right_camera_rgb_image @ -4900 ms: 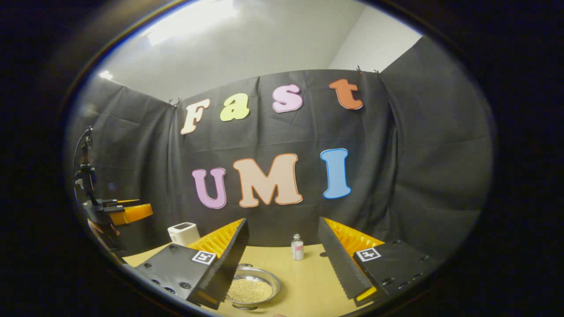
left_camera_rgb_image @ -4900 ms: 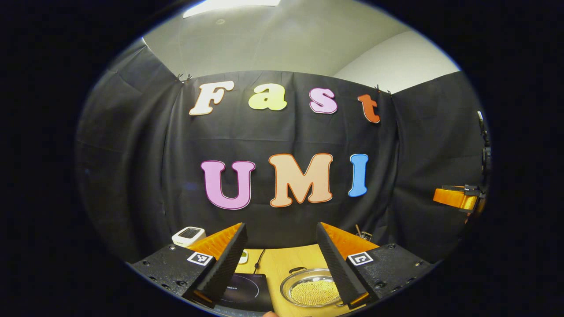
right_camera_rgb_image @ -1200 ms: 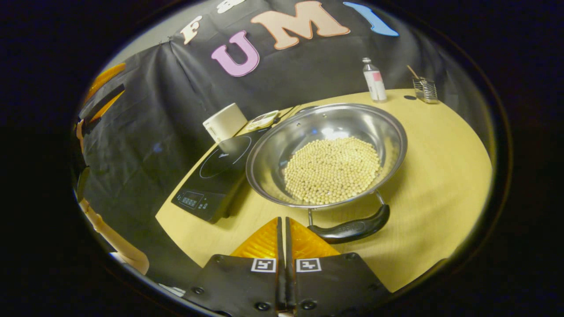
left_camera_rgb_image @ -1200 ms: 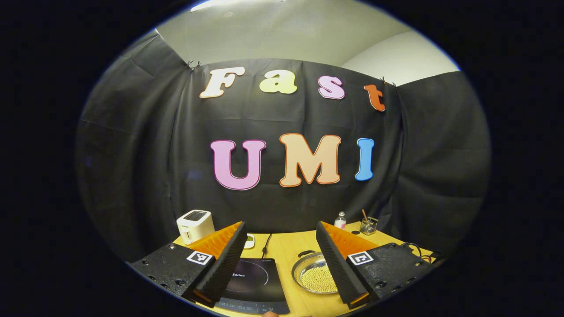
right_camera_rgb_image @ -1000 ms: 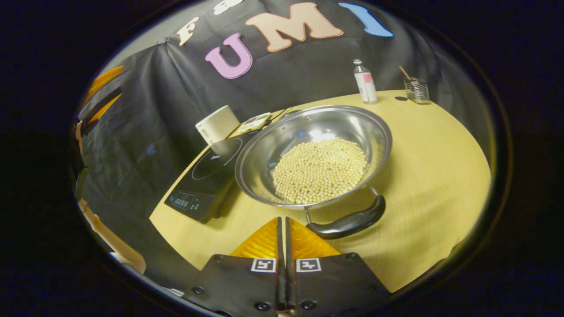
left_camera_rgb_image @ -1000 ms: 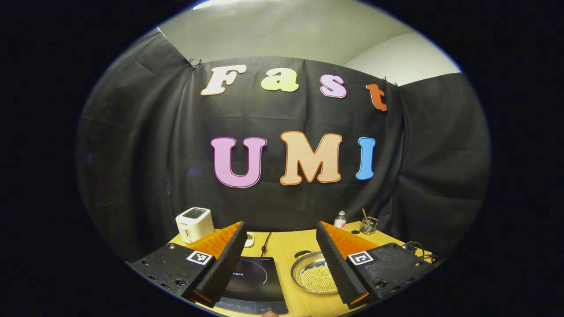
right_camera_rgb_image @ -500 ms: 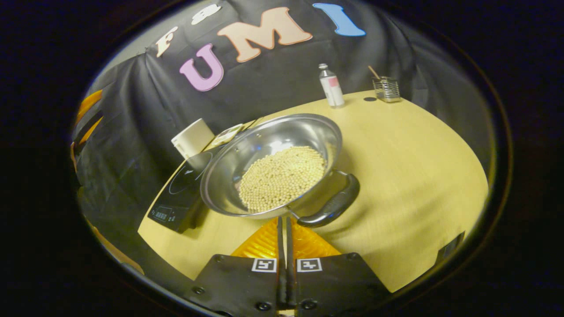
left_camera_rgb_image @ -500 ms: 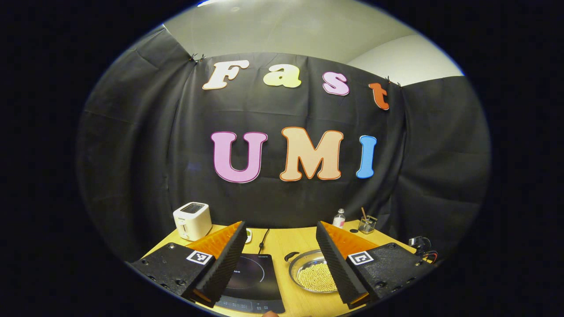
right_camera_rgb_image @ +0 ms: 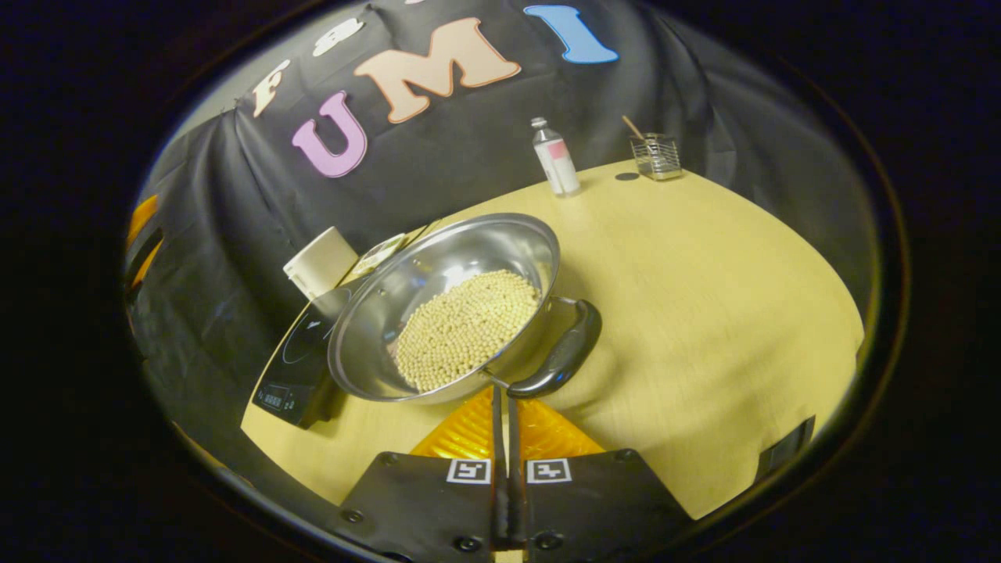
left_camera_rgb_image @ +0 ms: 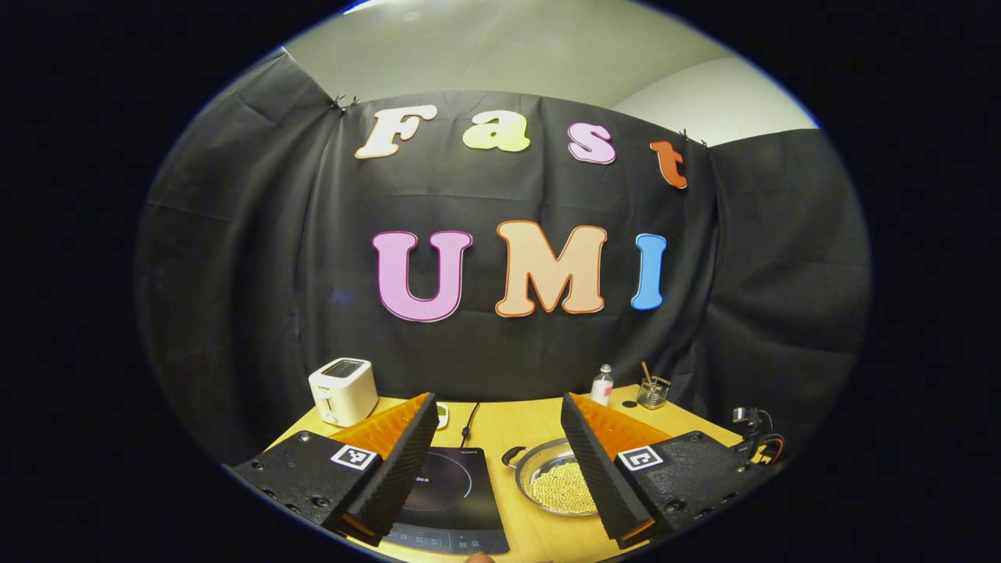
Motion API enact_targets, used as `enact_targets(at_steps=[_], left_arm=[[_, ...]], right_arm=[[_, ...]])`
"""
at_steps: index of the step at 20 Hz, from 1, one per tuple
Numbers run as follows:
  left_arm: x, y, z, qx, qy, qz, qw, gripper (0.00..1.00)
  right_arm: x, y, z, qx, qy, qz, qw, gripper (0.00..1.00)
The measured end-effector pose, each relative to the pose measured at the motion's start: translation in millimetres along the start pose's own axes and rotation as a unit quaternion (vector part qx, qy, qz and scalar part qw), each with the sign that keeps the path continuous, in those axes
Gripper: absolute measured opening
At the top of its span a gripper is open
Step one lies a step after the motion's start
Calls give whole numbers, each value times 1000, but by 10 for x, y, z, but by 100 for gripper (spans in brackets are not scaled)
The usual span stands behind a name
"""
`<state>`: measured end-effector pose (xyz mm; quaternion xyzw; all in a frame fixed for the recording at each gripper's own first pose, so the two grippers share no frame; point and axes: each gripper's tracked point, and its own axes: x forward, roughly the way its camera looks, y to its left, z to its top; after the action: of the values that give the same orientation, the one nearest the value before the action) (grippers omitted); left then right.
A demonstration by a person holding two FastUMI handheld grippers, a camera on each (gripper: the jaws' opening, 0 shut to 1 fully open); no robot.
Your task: First push the handle of the pot to place it horizontally, then grasp the pot with both hands and set it on the induction cooktop.
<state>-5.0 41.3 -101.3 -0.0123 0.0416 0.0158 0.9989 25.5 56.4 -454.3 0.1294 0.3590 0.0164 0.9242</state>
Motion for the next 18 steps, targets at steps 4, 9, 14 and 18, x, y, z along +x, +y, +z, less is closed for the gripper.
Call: enact_targets(at_steps=[4,9,14,18], left_arm=[[-8,9,-7,4,0,1,1000,96],[25,41,-53,2,6,5,1000,96],[82,92,-164,-9,15,10,1000,96],[135,199,-231,-11,21,23,999,96]], right_arm=[[49,-114,98,6,-7,-13,1000,2],[160,-301,275,8,-16,-37,999,2],[248,-437,416,21,-22,-48,998,2],[354,-551,532,20,-25,-60,998,2]])
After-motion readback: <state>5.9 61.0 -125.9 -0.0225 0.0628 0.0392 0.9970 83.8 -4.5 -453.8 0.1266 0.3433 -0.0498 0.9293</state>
